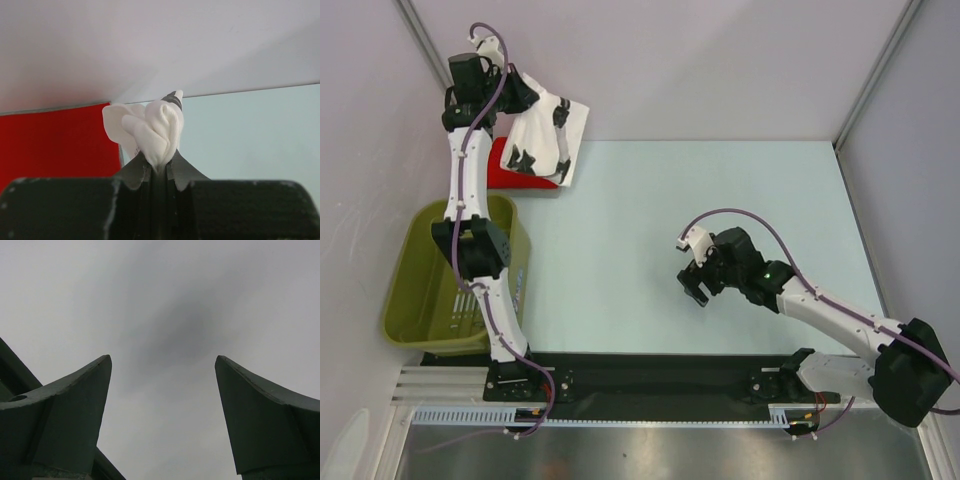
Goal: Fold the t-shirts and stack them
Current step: Neatly place the folded tshirt to the corner
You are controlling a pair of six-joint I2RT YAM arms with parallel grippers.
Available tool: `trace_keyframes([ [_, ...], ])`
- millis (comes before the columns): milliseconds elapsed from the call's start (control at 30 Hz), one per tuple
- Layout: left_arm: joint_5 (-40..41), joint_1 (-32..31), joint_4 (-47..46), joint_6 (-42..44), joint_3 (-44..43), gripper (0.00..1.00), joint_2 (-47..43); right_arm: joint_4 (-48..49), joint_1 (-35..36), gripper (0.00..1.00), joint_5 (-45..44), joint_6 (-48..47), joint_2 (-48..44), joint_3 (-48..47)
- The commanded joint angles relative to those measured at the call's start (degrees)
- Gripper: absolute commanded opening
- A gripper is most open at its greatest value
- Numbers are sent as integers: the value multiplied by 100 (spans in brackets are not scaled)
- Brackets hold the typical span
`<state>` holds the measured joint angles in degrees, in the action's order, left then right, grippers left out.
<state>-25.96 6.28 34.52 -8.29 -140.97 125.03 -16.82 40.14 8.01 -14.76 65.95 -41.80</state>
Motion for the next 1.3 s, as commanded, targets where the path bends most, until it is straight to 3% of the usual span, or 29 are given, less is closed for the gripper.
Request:
trace_keyframes([
  [0,-322,-4,-596,-234,112,0,-717,293,90,89,34,140,5,-223],
  [833,-454,-40,-632,55,807,0,-656,522,196,89,34,176,330,-214],
  [1267,-191,31,-526,311,316,0,-41,522,196,89,122,88,708,-425],
])
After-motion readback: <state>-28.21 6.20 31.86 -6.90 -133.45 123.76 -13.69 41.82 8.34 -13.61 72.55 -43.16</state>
